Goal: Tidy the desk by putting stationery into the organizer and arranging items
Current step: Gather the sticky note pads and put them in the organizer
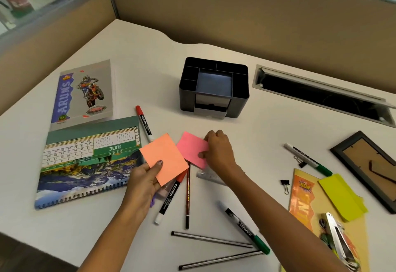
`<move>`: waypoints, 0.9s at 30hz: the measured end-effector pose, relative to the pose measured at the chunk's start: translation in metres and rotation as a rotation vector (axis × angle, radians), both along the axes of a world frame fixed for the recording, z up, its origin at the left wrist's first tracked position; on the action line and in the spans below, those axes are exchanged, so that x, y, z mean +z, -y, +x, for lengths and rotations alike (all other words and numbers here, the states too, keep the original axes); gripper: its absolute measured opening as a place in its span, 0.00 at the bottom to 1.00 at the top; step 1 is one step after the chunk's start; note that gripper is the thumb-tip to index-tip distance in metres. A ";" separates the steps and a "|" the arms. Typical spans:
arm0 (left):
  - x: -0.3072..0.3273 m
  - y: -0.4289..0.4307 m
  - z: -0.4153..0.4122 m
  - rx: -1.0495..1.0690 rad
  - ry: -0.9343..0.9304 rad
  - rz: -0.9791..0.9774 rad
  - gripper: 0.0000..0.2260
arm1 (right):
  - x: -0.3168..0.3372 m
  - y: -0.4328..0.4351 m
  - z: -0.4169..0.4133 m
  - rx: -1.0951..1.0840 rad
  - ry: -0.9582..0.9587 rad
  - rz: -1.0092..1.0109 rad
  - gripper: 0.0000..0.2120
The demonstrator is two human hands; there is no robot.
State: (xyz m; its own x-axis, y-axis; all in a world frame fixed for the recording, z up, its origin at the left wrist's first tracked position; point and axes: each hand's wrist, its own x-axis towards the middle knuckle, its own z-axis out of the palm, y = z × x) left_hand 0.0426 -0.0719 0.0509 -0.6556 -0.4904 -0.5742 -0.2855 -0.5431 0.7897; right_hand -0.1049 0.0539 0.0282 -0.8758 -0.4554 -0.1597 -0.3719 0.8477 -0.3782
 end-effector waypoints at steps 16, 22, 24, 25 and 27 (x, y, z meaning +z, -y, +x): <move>0.002 -0.032 -0.023 -0.162 -0.077 -0.025 0.11 | 0.060 -0.052 0.057 -0.498 0.438 -0.933 0.04; 0.011 -0.050 -0.032 -0.143 -0.121 0.026 0.12 | 0.047 -0.043 0.077 -0.523 0.284 -0.795 0.05; 0.013 -0.053 -0.033 -0.148 -0.138 0.028 0.12 | 0.046 -0.043 0.080 -0.514 0.217 -0.775 0.05; 0.014 -0.055 -0.033 -0.159 -0.142 0.020 0.11 | 0.045 -0.042 0.083 -0.511 0.189 -0.768 0.05; 0.012 -0.057 -0.032 -0.185 -0.137 -0.028 0.10 | 0.042 -0.043 0.086 -0.497 0.111 -0.682 0.08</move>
